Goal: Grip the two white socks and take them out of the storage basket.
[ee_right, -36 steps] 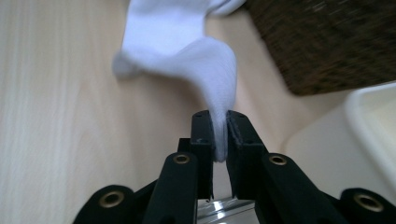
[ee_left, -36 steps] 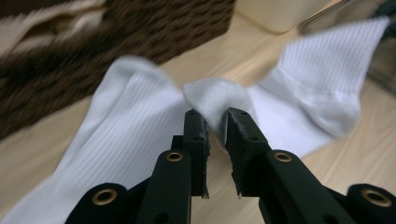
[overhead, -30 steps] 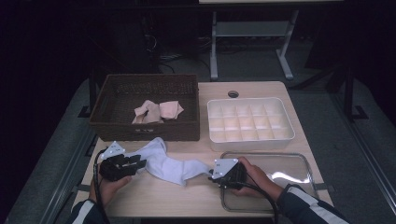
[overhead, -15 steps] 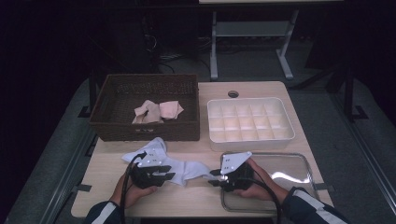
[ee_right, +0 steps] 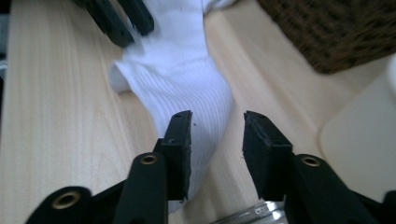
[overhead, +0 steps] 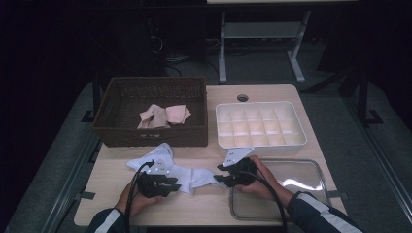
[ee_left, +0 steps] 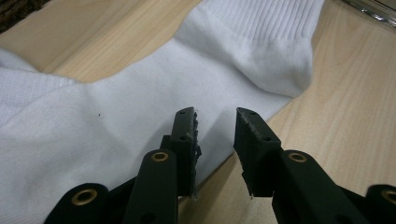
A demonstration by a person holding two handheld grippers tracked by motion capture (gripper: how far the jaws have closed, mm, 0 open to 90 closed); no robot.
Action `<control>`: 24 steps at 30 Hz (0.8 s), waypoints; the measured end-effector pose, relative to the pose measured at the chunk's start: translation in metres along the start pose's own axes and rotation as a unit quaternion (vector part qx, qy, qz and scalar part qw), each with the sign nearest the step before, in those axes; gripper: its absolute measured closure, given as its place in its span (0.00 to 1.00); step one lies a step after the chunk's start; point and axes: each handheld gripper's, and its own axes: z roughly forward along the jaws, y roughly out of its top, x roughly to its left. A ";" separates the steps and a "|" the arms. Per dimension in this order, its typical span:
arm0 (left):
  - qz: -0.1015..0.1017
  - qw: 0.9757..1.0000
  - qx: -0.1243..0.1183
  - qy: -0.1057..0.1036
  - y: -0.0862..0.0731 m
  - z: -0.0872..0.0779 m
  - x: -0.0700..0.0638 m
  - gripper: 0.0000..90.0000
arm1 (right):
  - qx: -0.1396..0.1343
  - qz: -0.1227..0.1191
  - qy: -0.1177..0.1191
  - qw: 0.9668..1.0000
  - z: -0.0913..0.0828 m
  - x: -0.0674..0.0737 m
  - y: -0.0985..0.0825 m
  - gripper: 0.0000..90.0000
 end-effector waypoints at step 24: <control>0.006 1.000 -0.006 -0.003 -0.001 0.001 -0.001 0.76 | 0.035 -0.081 -0.056 0.995 0.001 0.006 -0.003 0.88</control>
